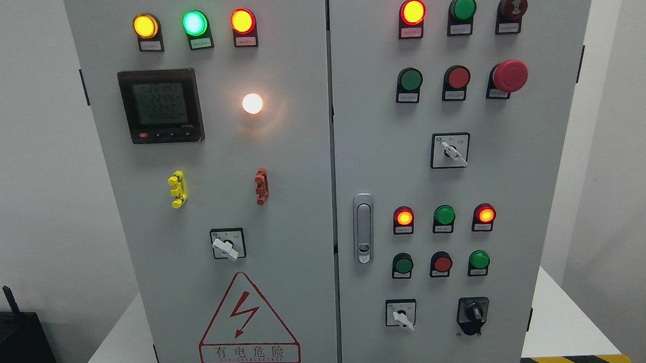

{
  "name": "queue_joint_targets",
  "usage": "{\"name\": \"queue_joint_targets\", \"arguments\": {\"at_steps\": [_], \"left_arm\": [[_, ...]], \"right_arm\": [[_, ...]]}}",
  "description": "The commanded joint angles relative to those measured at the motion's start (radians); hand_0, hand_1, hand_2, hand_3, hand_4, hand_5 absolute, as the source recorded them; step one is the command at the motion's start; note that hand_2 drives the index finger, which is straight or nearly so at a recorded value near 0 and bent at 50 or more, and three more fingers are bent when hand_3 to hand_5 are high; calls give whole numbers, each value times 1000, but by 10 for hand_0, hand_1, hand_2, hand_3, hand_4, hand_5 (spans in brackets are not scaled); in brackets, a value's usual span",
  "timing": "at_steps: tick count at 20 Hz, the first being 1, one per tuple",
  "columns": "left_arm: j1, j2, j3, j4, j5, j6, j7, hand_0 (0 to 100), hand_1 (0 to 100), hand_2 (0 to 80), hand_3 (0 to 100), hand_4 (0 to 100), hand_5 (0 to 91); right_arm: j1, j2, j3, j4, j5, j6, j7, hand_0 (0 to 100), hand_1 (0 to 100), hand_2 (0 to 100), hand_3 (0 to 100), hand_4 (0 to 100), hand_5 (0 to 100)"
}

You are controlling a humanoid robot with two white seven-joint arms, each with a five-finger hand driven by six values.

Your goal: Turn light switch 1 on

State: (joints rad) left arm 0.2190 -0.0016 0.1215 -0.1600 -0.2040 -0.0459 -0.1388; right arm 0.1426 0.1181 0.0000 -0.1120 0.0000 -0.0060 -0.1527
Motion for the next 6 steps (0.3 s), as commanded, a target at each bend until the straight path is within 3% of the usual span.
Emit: {"name": "queue_joint_targets", "arguments": {"at_steps": [1,6], "left_arm": [[-9,3,-45,40,-2,0,13,228,0,0,0,0,0],[-10,5,-37,40,5,0,13,223,0,0,0,0,0]], "right_arm": [[0,0,11,0,-6,0,-1,120,389,0,0,0,0],[0,0,11,0,-6,0,-1,120,389,0,0,0,0]]}}
